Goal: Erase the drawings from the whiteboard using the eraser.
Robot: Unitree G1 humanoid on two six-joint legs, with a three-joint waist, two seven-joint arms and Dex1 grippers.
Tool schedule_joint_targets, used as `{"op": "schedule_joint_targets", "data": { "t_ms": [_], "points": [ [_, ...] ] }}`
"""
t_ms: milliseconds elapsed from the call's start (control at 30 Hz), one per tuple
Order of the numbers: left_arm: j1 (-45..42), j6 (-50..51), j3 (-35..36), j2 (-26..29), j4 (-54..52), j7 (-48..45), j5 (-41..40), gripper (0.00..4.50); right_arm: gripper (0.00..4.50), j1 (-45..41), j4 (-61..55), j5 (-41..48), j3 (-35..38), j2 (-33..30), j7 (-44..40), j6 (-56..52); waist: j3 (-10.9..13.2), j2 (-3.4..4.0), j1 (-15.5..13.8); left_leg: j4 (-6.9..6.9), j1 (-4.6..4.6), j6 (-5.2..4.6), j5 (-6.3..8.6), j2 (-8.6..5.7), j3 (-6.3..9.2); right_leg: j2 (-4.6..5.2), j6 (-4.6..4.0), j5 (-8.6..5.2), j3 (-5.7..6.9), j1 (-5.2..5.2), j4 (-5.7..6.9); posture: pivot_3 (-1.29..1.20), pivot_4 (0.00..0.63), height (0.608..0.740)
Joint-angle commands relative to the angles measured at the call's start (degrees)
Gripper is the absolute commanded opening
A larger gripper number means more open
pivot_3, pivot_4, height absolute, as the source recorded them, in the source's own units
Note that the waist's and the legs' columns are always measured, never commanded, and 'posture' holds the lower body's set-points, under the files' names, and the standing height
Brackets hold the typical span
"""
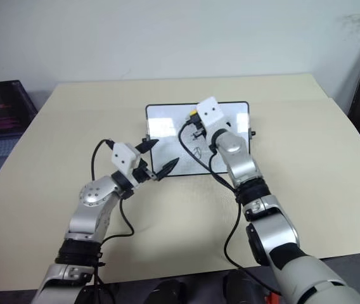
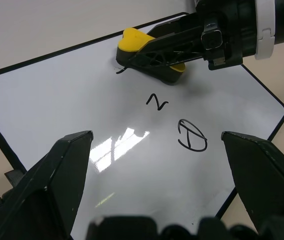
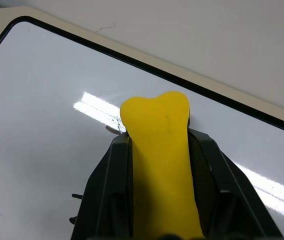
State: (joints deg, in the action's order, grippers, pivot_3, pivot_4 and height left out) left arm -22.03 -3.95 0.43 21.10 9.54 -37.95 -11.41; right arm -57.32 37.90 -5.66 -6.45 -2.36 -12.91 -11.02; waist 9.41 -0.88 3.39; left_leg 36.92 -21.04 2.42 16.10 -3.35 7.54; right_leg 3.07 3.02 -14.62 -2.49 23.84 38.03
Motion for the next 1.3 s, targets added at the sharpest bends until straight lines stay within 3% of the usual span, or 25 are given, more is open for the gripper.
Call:
{"op": "schedule_joint_targets", "data": {
  "t_ms": [33,767,1300],
  "points": [
    [0.17,-0.37,1.01,0.61,-2.66,0.54,-0.20,4.50,1.20,-2.10,-0.22,-0.57,-0.75,0.58,0.00,0.03,0.00,0.00,0.00,0.00,0.00,0.00,0.00,0.00,0.00,0.00,0.00,0.00,0.00,0.00,0.01,0.00,0.150,0.740],
    [2.34,-0.04,1.19,0.89,-4.53,2.01,-0.22,4.50,1.20,-1.72,-2.19,1.89,-0.44,1.84,-1.89,2.97,0.00,0.00,0.01,0.01,0.00,0.00,0.00,0.01,0.01,0.00,0.00,0.00,0.01,0.00,0.02,0.00,0.150,0.740],
    [0.33,-0.11,0.46,0.45,-2.43,0.50,-0.27,4.50,1.20,-0.59,-3.54,0.14,0.41,-0.64,2.96,1.29,0.00,0.00,-0.03,0.01,-0.01,0.00,0.00,0.00,0.00,0.00,0.00,0.00,0.01,0.00,0.01,0.00,0.150,0.740]
  ]
}}
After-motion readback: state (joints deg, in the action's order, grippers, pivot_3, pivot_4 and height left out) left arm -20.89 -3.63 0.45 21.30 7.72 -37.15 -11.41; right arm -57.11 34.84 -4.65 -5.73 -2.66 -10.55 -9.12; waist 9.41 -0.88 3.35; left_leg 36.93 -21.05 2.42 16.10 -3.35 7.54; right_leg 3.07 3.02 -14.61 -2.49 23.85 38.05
